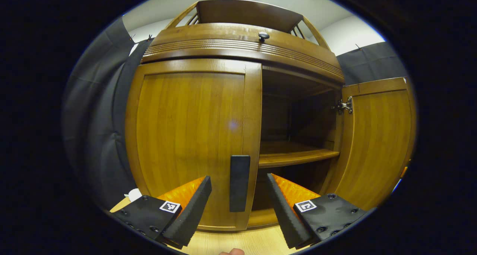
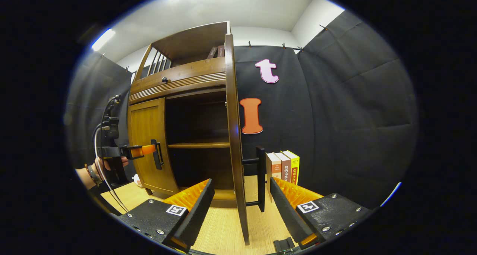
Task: Open the right door of the double-door shoe cabinet with the right hand, and open the left door with the left hand.
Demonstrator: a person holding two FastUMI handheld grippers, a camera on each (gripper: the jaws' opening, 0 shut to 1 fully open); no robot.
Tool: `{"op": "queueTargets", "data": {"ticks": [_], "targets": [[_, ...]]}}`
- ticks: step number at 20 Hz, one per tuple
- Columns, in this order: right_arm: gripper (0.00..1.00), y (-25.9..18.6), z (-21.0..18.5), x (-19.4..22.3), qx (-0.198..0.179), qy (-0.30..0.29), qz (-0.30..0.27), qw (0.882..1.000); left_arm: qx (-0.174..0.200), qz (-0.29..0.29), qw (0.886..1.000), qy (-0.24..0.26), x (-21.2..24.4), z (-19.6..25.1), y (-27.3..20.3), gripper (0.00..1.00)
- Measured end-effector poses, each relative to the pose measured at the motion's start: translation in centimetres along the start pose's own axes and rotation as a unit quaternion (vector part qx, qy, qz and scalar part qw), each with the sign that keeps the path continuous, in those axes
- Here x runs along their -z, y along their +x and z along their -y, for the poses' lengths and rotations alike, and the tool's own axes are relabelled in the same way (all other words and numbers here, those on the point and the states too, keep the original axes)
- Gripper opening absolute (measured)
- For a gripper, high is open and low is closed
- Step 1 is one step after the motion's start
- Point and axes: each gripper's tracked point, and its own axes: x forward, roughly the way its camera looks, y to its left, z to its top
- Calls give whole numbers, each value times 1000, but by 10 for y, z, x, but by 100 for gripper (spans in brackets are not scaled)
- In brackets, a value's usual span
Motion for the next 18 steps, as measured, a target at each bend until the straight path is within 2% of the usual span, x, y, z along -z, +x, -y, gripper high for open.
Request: {"op": "queueTargets", "data": {"ticks": [4, 7, 9, 10, 15, 18], "targets": [[92, -1, 12, 2, 13, -6, -7, 1000, -7, -14, 1000, -14, 16, -2, 23, 94], [92, 0, 10, 7, 17, -1, -13, 1000, -15, -17, 1000, -11, 17, -4, 38, 98], [89, 0, 6, 6, 15, -3, -9, 1000, -20, -20, 1000, -5, 20, -3, 46, 96], [92, 1, 3, 7, 12, -3, -11, 1000, -24, -21, 999, -2, 22, -4, 48, 94], [92, 3, 3, 12, 12, -14, -17, 1000, -30, -11, 999, -8, 21, -7, 49, 94], [92, 3, 3, 11, 11, -12, -16, 1000, -19, -2, 1000, -21, 17, -6, 50, 74]]}}
